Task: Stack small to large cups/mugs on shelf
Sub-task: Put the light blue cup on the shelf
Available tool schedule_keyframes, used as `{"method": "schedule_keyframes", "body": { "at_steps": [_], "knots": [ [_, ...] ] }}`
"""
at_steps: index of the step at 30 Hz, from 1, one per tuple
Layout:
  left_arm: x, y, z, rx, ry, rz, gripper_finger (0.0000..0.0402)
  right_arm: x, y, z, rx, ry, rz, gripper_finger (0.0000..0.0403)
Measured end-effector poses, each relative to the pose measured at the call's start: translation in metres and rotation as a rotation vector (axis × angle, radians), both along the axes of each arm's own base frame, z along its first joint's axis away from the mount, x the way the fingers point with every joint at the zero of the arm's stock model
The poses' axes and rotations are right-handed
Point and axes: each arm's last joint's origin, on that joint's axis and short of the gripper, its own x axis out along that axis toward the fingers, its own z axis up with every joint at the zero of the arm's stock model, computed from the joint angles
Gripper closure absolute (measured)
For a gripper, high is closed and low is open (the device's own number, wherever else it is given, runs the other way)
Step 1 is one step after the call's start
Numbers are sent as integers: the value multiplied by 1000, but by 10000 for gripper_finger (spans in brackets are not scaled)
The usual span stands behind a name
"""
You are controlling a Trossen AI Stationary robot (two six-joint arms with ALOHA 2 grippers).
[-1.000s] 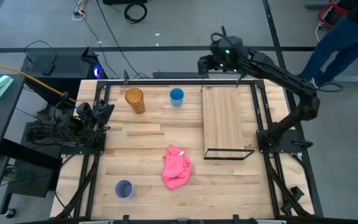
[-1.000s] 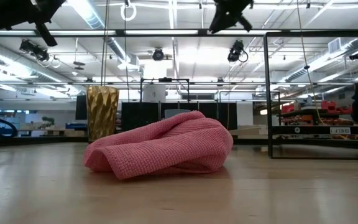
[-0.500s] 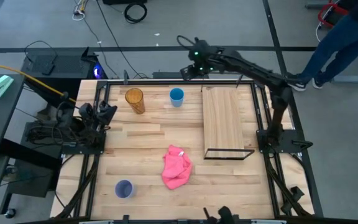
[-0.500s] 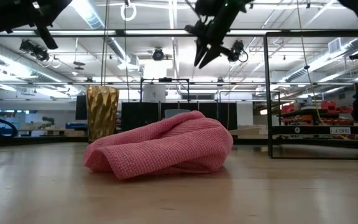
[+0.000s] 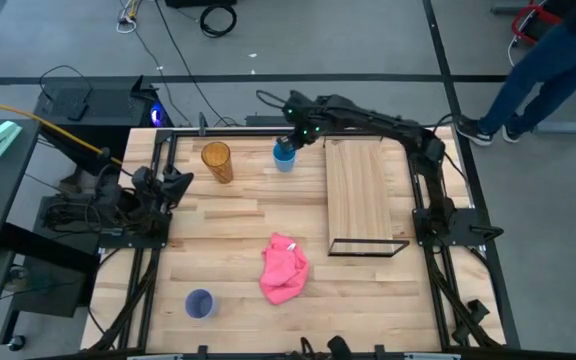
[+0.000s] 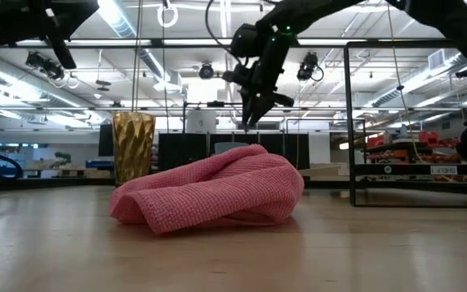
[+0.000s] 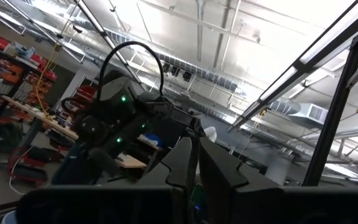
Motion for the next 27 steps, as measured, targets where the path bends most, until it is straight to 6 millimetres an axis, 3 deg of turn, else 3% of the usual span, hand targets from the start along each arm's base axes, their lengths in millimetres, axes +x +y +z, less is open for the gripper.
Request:
{"method": "schedule_keyframes", "body": {
  "at_steps": [13,27],
  "knots": [
    [1,0,-1,-18,8,-12,366,11,-6,-32,31,70,-2,311],
    [2,0,-3,-24,29,-16,365,12,-13,-42,32,83,-16,311]
  ]
}}
